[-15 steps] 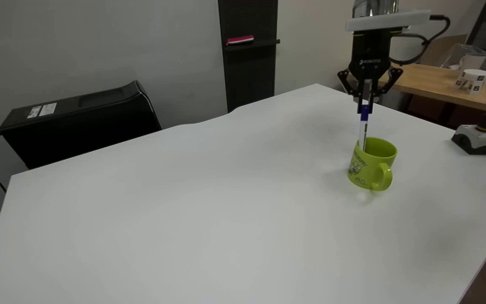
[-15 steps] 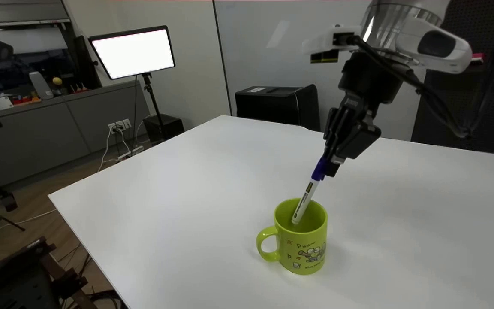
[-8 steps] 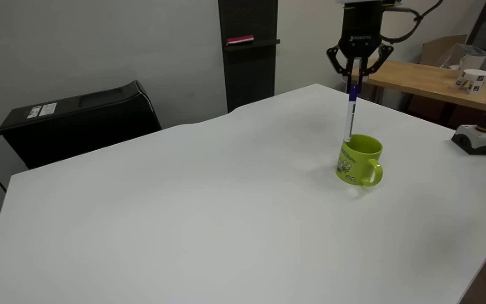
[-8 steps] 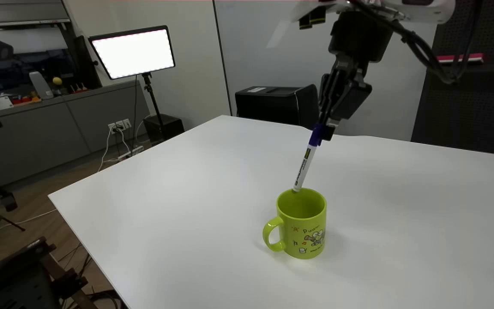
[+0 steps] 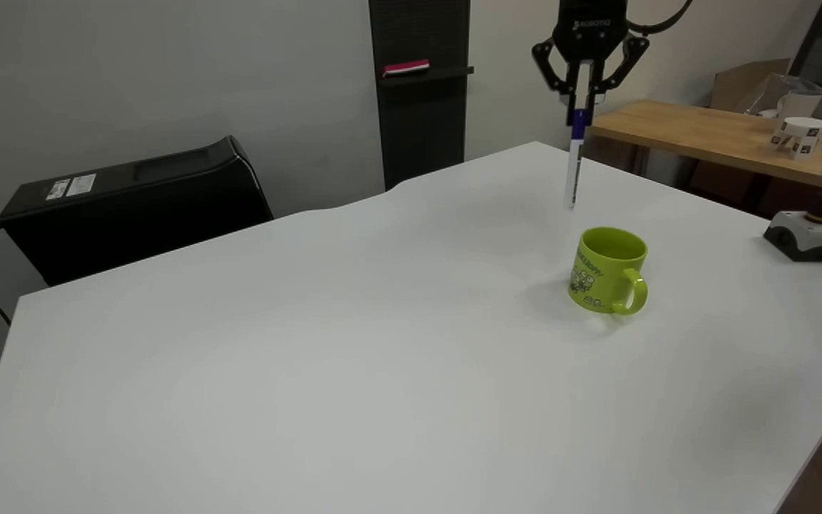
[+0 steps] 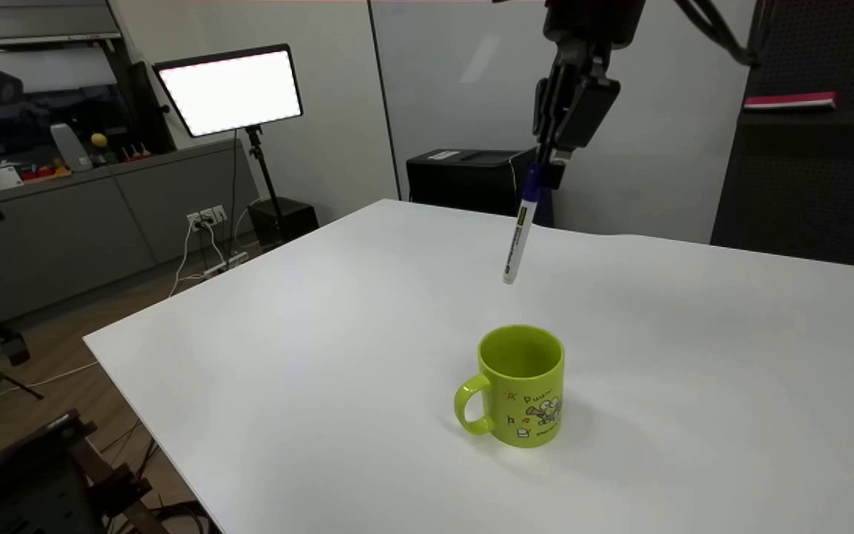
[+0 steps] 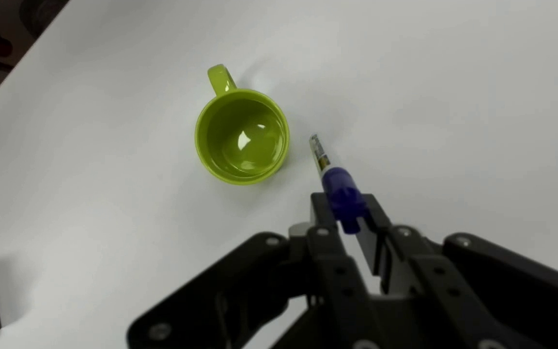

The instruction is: Take the blue marker out of the yellow mug

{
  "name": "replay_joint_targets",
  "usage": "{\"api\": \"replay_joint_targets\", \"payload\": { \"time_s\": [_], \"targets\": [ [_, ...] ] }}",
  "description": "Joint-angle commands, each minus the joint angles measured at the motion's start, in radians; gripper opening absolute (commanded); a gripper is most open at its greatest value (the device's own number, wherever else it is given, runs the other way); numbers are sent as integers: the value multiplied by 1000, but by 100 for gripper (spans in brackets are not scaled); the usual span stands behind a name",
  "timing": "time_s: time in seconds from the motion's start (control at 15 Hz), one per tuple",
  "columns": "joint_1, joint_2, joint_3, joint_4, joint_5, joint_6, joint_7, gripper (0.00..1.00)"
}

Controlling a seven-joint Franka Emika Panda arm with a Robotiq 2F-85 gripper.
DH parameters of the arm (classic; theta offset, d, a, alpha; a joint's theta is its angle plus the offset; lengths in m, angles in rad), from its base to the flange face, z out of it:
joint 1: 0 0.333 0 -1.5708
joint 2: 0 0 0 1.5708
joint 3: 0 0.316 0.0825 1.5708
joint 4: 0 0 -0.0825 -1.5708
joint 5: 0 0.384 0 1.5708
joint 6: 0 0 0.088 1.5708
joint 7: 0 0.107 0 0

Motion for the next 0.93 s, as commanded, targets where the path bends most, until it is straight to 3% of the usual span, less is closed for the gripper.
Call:
{"api": "replay_joint_targets", "payload": {
  "time_s": [0.0,0.53,0.87],
  "targets": [
    [22,-28,19,-36,-19,87,21,5],
    [107,-8,85,-172,-38,375,10,5],
    [194,13,68,-303,-107,763,45,5]
  ]
}}
